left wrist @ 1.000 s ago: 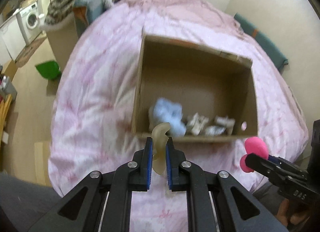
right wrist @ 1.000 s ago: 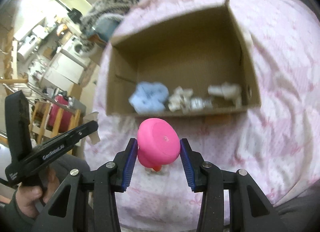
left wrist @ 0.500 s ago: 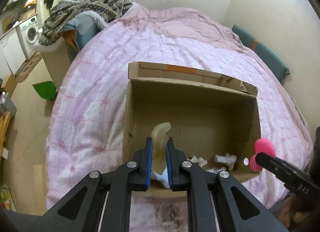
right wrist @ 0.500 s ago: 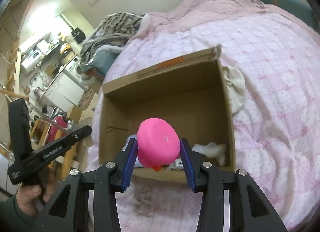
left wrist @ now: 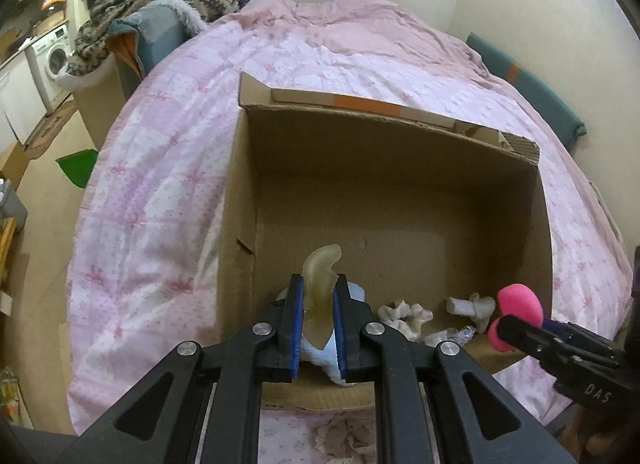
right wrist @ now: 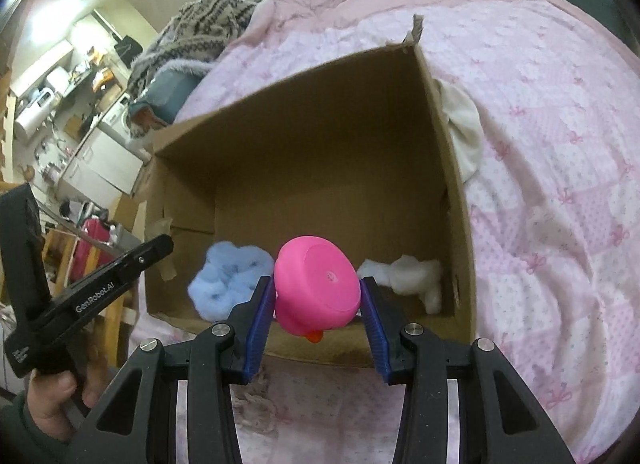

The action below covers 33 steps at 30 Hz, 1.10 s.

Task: Organize soft objects
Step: 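Lower both held items into the box and open both grippers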

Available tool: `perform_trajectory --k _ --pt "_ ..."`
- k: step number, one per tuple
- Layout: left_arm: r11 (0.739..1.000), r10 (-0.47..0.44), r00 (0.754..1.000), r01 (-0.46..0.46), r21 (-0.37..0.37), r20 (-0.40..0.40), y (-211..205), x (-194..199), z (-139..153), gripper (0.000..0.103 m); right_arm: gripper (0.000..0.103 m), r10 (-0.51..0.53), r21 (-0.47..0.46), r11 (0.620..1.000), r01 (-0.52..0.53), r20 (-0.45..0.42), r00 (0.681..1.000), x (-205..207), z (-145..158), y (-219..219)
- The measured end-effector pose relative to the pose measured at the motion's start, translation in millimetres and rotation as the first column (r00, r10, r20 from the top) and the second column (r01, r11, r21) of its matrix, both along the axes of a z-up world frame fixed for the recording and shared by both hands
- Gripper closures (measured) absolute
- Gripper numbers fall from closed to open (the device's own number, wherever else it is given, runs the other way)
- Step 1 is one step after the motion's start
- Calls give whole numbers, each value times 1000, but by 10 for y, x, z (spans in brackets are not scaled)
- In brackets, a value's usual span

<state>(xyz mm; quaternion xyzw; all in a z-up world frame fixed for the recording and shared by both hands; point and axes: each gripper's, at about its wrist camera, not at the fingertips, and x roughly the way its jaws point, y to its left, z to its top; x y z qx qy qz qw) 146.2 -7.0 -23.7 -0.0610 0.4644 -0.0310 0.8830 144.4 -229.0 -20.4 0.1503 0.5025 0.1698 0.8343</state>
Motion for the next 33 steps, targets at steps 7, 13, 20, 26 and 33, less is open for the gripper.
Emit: perform_trajectory --k 7,13,20,26,33 --pt "1000 -23 1000 23 8 10 -68 -19 -5 88 57 34 -33 999 -35 -19 999 -29 -76 70" --pt "999 -33 999 33 12 4 -89 -30 -5 86 57 41 -43 998 -42 -33 999 -47 -113 81" --pt "997 -66 998 66 28 5 -193 -66 -24 69 57 43 -56 997 -46 -48 998 -36 -128 115" --pt "994 -92 996 92 61 8 -276 -81 -31 55 57 24 -43 999 -26 -41 999 -21 -113 87" --pt "995 -77 997 76 60 14 -260 -80 -10 37 57 28 -41 999 -29 -34 999 -19 -111 74"
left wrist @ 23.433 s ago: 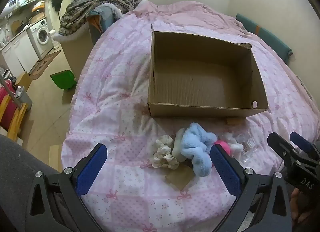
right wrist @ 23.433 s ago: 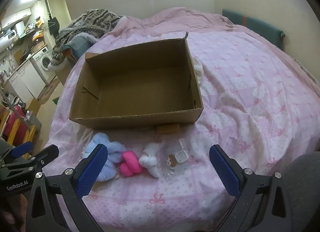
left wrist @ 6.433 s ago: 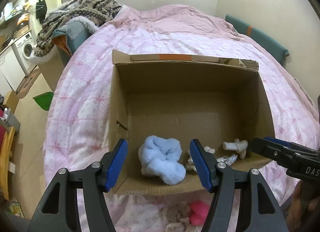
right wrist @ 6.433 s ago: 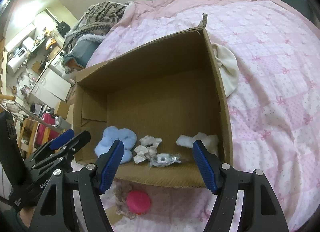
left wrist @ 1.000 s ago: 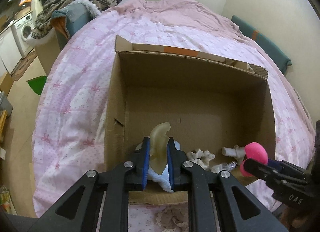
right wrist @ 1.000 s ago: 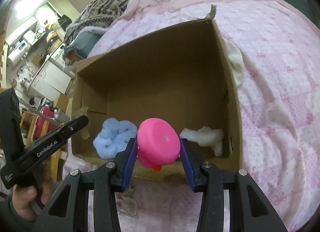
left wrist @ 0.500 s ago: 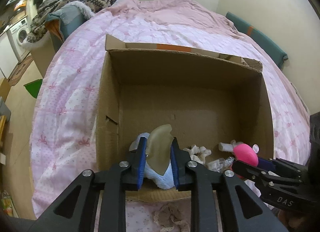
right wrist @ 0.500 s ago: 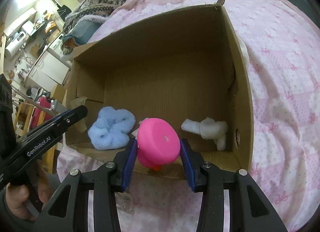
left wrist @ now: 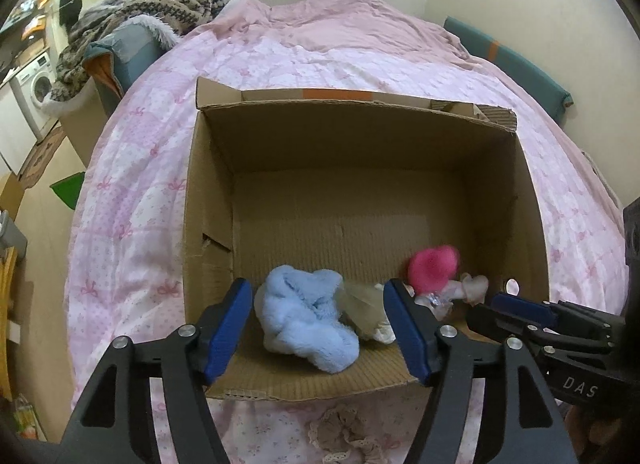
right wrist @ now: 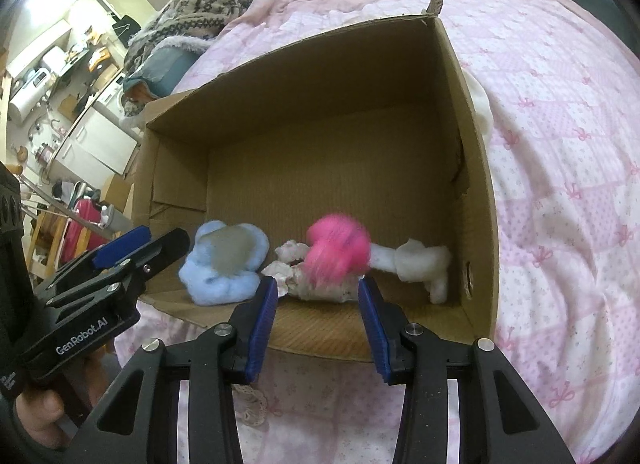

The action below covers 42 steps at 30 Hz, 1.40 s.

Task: Organize soft objects
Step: 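Lower both held items into the box and open both grippers, then move the left gripper back over the beige lace scrunchie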

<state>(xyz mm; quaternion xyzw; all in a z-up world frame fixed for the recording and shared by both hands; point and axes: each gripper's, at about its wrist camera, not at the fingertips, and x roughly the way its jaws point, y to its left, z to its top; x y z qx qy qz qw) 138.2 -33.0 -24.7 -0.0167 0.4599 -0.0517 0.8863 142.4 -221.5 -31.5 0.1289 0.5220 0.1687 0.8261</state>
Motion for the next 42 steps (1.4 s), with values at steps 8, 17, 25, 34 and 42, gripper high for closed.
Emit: perform_trajectory --k 8,17,25,34,42 --pt "1000 10 1000 -10 -2 6 24 -5 19 37 31 -58 68 996 53 68 996 -26 140 -119" --pt "1000 8 1000 -9 10 22 67 -126 70 37 31 -110 88 991 105 62 992 -24 182 -217" --pt "999 35 999 -36 22 38 151 -270 175 37 31 -119 84 990 114 63 991 -153 238 -233" --pt "998 63 998 -64 27 13 267 -529 189 37 31 -117 74 991 113 54 992 -372 246 -213" --pt "996 73 997 -72 45 -27 298 -727 94 37 31 -120 91 989 117 20 993 -576 189 -211"
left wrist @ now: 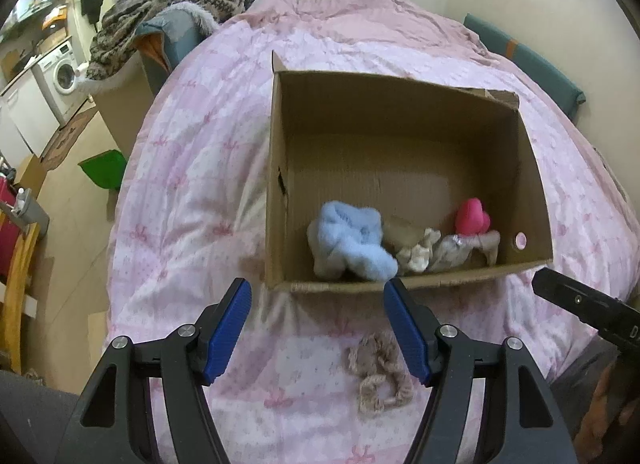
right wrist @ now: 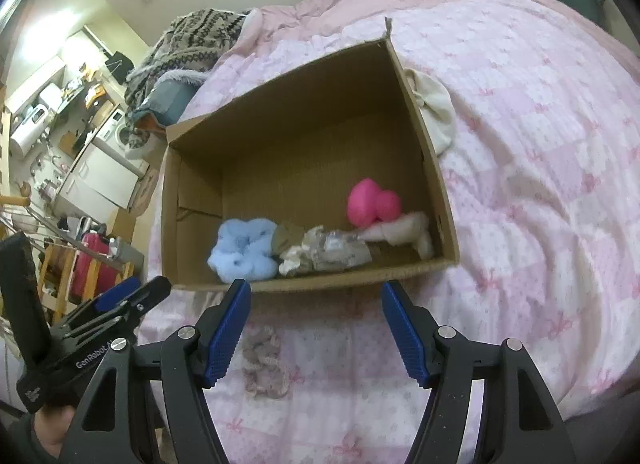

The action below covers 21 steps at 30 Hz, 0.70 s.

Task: Organize soft objects
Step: 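Move the left gripper back over the beige lace scrunchie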

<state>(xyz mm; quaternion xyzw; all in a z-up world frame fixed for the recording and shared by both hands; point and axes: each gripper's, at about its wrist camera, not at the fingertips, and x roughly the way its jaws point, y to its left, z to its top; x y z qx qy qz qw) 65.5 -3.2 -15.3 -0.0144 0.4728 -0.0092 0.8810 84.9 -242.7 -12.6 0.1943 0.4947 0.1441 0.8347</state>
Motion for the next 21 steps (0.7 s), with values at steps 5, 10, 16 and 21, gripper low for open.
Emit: perform_trajectory --k 5,10,16,21 --pt "1000 -6 999 6 -11 -36 -22 -105 -81 37 31 -5 7 1000 6 -33 999 -123 -86 -16" --pt "998 -58 992 59 8 -116 -171 -176 -278 37 31 14 -38 999 -17 -67 998 -155 -173 -9" --pt "995 -99 956 102 -5 -277 -299 -193 -671 37 31 -2 -96 995 -11 -140 990 -124 -338 -36" --pt "992 -116 942 125 8 -316 -378 -190 -829 38 31 -21 -92 996 4 -183 983 -105 -436 -84"
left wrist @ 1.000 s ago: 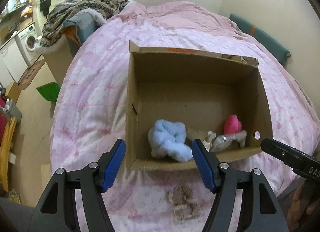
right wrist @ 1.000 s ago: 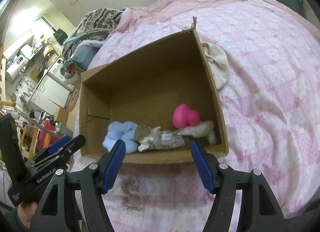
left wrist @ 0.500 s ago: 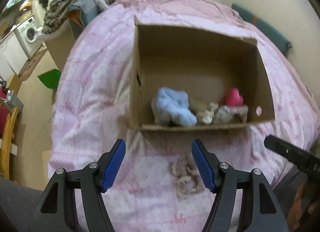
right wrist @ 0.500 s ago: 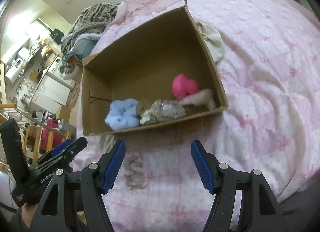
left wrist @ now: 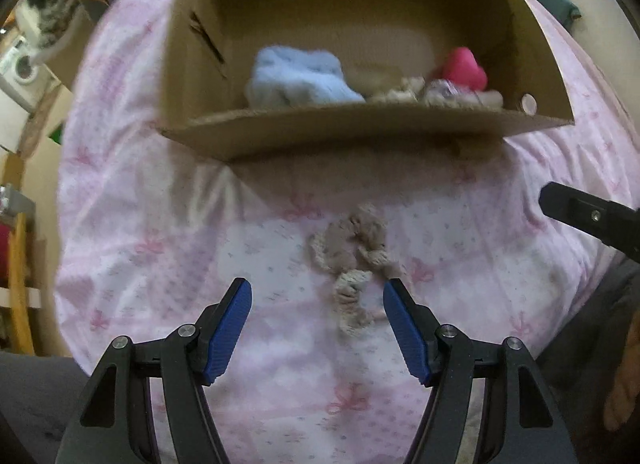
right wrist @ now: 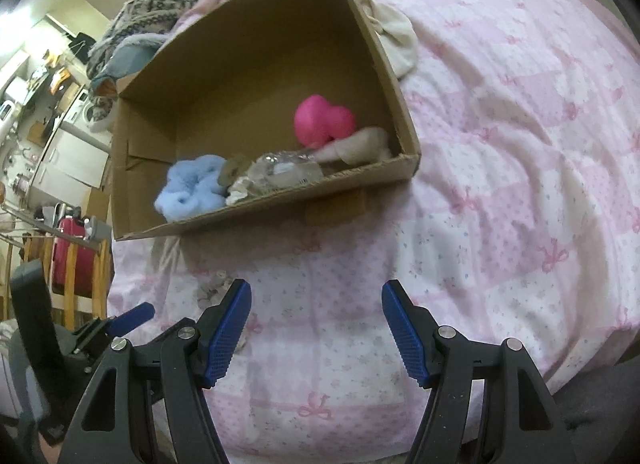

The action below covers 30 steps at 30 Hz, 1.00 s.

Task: Organize soft objects
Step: 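Move the left gripper back over the beige lace scrunchie, then grasp the beige lace scrunchie with the left gripper and lift it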

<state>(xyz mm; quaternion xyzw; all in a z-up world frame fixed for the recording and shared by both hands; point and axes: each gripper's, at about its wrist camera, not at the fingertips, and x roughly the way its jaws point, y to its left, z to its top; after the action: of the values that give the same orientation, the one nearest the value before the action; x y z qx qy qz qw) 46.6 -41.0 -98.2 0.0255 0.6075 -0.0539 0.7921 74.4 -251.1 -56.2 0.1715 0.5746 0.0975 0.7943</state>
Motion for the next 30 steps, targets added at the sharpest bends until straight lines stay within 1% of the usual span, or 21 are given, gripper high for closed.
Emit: perform_trajectory --k 1,3,7,9,12,17,21,24,25,26,27,28,29,30 --pt "1000 4 1000 -4 -22 -16 8 4 -27 39 31 -6 3 1000 6 -11 1000 6 -21 -17" --pt "999 11 999 -13 -50 -44 23 12 -75 45 31 -21 23 999 22 -36 999 26 -72 -45" --pt "997 11 997 -16 -72 -74 30 -1 -122 46 31 -50 52 997 53 -73 996 66 -152 -93" --pt "998 0 997 -5 -59 -81 9 9 -149 48 31 -54 60 996 59 -85 995 90 -184 -96" --pt "1000 -10 998 8 -25 -56 -58 54 -173 49 31 -46 55 997 52 -94 995 106 -213 -73" --pt "998 -9 998 4 -69 -70 -133 182 -271 49 31 -46 54 997 51 -91 995 111 -202 -64" --pt "999 -22 998 20 -45 -60 -207 236 -333 49 31 -50 48 997 55 -96 994 120 -212 -76" --pt "998 -25 998 23 -50 -56 -258 246 -342 49 31 -56 43 997 60 -98 994 129 -226 -67" --pt "999 -40 998 39 -30 -53 -290 241 -358 49 31 -55 39 997 60 -99 994 130 -230 -61" --pt "997 -68 996 69 20 -50 -342 225 -381 54 31 -53 33 998 56 -99 994 129 -238 -56" --pt "995 -91 995 93 42 -44 -377 211 -383 71 31 -47 24 998 49 -98 994 133 -245 -41" --pt "993 -110 993 112 39 -43 -403 195 -379 82 31 -40 20 999 42 -94 995 140 -247 -20" --pt "993 -111 993 113 36 -47 -411 191 -375 90 31 -35 13 999 36 -87 996 148 -247 7" --pt "994 -101 994 102 25 -47 -390 185 -354 91 31 -29 2 1000 29 -79 996 160 -249 40"
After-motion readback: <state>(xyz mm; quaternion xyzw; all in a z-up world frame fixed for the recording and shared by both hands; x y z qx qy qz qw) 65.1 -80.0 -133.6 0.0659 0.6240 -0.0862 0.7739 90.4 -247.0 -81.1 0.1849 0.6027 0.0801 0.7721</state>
